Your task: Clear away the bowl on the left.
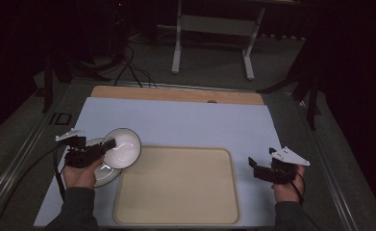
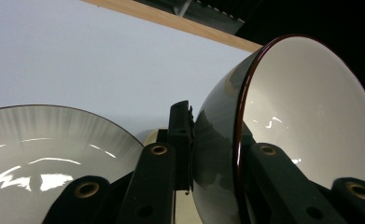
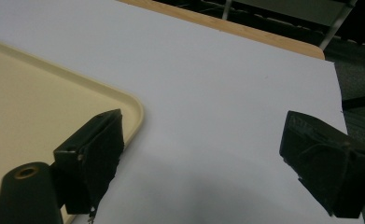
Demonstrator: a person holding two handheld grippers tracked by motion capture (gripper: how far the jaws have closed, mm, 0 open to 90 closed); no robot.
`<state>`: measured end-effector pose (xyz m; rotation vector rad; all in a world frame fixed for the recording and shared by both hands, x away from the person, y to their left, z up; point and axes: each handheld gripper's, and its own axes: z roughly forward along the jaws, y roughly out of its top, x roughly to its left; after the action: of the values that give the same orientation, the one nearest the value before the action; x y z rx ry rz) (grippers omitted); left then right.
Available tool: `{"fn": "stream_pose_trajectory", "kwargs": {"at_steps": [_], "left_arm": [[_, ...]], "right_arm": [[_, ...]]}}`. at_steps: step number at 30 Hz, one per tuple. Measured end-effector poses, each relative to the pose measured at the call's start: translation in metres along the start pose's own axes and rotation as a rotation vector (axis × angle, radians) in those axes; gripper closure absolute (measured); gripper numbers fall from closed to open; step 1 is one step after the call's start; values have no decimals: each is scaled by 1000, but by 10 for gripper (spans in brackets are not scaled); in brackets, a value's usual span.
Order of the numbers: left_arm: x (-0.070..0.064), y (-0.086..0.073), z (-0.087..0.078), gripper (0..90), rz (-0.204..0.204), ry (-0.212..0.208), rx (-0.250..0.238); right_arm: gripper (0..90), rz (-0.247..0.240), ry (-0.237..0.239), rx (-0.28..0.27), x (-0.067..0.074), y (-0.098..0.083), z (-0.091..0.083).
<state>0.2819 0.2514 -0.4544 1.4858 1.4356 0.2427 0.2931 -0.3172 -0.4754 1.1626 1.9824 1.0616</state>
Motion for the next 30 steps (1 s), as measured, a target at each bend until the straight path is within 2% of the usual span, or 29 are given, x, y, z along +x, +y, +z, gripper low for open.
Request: {"fn": "stream_pose_trajectory", "kwargs": {"at_steps": [17,30], "left_arm": [[-15,-5,14,789,24,-24,37],[-24,-8,24,788,29,-43,49]], "right_arm": [[132,0,-2,0,0,0,0],[133,-2,-1,0,0,0,0]]}}
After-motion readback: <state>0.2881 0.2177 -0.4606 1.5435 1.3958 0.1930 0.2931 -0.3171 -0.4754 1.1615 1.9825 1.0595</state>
